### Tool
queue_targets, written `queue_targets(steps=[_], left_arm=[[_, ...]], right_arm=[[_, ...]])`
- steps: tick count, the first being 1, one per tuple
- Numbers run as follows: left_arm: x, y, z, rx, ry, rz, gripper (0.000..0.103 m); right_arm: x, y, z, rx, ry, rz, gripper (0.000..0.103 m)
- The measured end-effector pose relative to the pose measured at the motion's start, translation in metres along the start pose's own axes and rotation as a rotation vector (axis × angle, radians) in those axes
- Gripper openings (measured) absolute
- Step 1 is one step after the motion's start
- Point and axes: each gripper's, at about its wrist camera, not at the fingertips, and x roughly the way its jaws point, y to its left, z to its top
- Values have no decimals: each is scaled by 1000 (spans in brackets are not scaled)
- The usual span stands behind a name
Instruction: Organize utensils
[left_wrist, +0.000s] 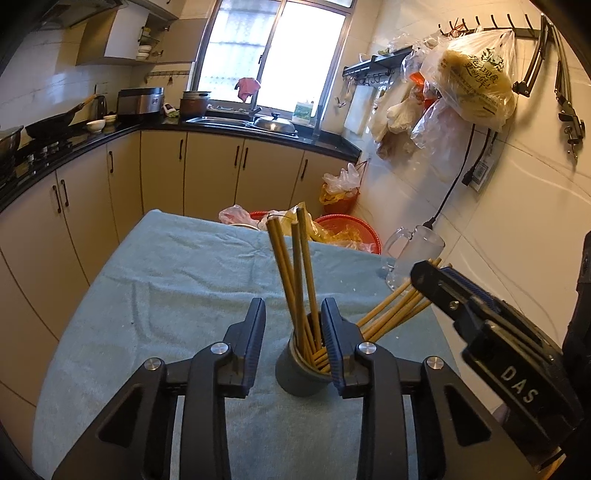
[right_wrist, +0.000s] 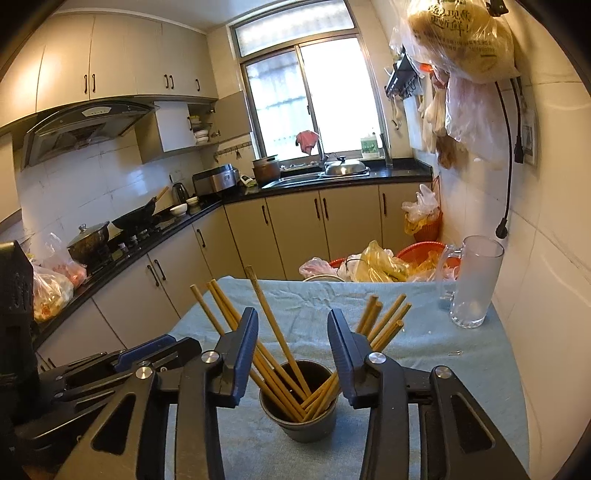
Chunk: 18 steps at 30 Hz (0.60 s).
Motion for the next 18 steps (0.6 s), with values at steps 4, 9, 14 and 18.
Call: queue_targets(steps=[4,9,14,18], left_arm=[[-4,1,-5,-2,6,5,30],[0,0,-6,-1,21,0,43],[12,10,0,-30,15,-4,59],[28,19,5,-44,20,2,65]], right_arm=[[-11,-1,-3,8,-7,-4,48],[-23,-6,-5,16,-21,-22,55],[-29,-17,-10,33,-21,-42,62],[-24,-34,-18,58,3,-61,66]])
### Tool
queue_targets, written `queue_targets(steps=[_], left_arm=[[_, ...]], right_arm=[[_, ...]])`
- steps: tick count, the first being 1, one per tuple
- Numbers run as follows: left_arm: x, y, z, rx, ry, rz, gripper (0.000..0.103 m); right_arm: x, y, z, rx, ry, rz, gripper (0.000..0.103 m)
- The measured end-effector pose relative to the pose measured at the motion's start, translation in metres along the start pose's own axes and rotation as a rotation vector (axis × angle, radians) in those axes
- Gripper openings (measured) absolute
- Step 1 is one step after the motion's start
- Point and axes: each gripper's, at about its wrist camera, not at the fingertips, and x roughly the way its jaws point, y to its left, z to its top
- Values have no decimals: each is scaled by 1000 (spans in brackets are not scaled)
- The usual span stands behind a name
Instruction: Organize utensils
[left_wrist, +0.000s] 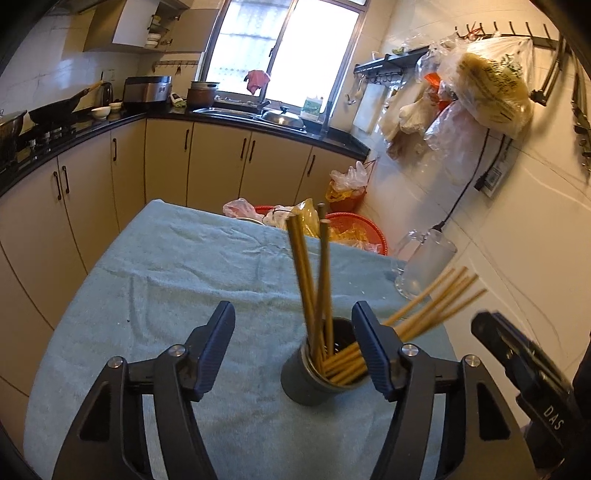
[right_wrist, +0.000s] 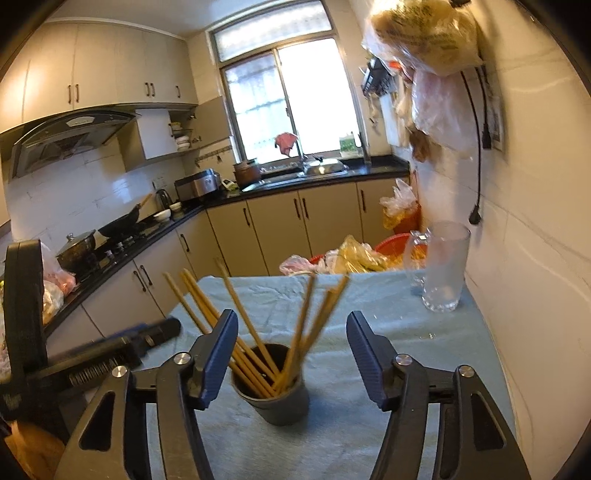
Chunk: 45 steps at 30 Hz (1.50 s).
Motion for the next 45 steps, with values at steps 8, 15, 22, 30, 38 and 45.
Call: queue_targets(steps=[8,15,22,30,38,45], left_arm=[[26,3,14,-3,34,-25,30],[24,-6,10,5,68,-92,6],[11,-23,3,50,58,-109,6],[4,-27,-6,76,61,-102,6],[-2,-22,-12,47,74,-108,6],[-9,-17,-18,3,73,-94,26]], right_arm=[[32,-21,-7,60,61,25,66],[55,-21,0,37,105,44,6],[64,-21,10,70,89,73,5],[57,-19,4,86,83,74,44],[28,-18,-1,69,39,50,55],[3,-13,-11,45,18,39,65]])
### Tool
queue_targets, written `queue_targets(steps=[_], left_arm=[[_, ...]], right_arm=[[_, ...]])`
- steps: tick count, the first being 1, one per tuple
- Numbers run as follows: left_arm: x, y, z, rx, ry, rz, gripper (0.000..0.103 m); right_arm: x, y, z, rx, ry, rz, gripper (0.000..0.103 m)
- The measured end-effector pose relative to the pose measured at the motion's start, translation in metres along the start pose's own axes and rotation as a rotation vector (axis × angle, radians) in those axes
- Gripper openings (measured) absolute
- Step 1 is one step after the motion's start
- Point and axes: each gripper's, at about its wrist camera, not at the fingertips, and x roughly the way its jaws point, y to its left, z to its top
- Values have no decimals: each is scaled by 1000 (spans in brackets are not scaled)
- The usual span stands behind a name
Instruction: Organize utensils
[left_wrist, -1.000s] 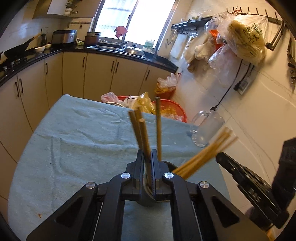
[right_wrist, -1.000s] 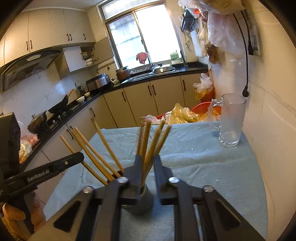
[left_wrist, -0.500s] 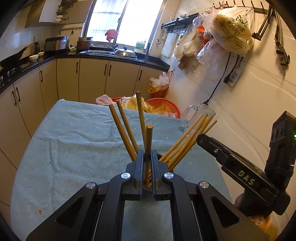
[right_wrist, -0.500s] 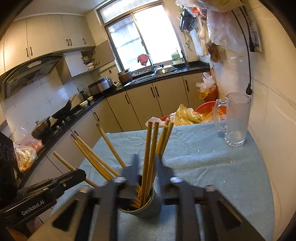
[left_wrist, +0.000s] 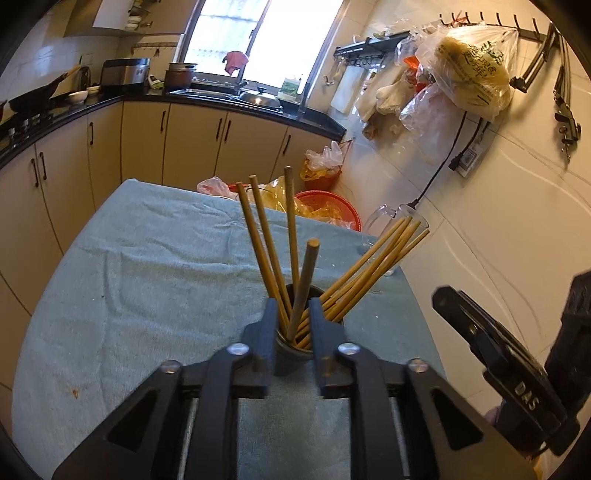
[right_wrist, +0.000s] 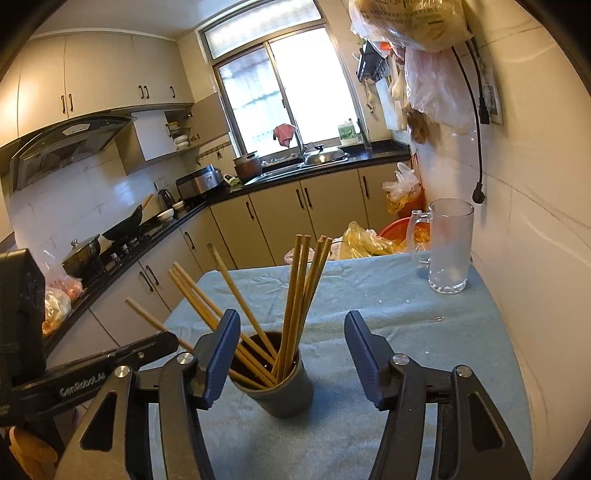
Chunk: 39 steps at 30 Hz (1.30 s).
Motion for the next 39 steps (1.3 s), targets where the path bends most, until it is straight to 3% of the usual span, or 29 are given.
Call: queue_targets(steps=[2,11,17,22,27,36,39], left_arm=[[-4,2,-1,-14,-13,5,35],[-32,1,-14,-25,-64,71,59],[-52,3,-32,-23,-75,131,67],[-79,1,-49,20,-129,226,77],[-116,-1,-69,39,-244,363,93],[-170,-13,-102,115,-417,525,103],[-181,-21,-112,128,-443,521,103]], right_arm=[[-6,2,-3,-6,-6,-6,67],[-30,6,-21,-39,-13,-44,71],[-47,7,-34,-54,-4,-46,71],[-68,5,-35,-93,-7,-67,72],[-103,-11,-28,-150,-35,-150,72],[-210,-40,-3,-283,-153,-370,84],[-238,-41,-5,-361,-181,-464,90]])
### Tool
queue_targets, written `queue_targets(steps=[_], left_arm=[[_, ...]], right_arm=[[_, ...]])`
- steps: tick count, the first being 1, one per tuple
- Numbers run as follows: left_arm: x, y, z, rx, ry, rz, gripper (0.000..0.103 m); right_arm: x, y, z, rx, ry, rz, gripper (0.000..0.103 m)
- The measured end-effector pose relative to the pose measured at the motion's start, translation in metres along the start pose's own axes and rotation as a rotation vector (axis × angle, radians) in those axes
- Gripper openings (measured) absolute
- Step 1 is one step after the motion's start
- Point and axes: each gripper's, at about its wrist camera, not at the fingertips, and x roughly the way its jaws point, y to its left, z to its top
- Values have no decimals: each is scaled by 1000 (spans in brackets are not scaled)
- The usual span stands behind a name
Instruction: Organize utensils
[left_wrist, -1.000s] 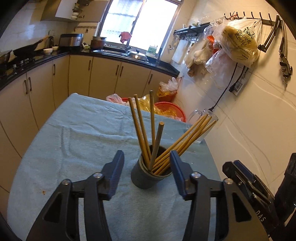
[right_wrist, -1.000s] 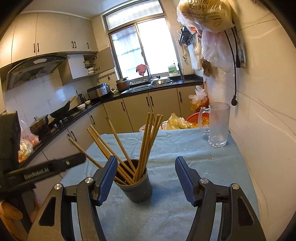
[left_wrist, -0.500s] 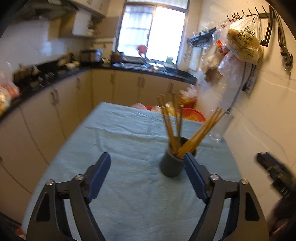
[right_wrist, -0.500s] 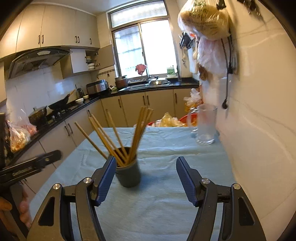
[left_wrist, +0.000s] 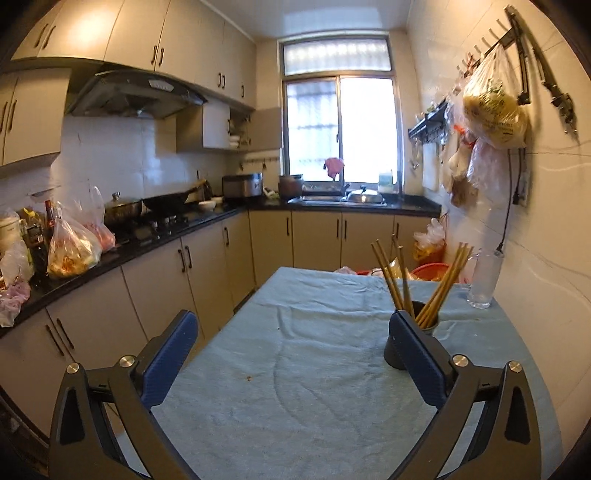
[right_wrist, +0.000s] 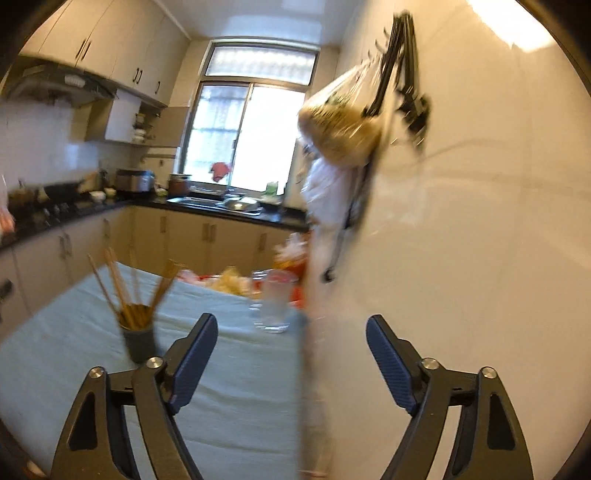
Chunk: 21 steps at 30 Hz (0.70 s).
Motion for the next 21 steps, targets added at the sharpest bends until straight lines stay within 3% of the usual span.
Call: queue_targets(steps=[5,10,14,16,21], left_arm=[[-18,1,-15,-19,-8,-49,103],[-16,-2,-32,-12,50,-73,103],[-12,-8,-45,-6,104,-100,103],[-12,-12,-52,7,122,-116,103],[-10,-25,-66,62,128,-143,103]], right_arm=[[-23,2,-33,61,8,18,92],[-23,39,-73,195,-4,73,92],[-6,74,-93,316,12,212,92],[3,92,-97,319,43,244,92],[8,129,-111,274,60,169,93]])
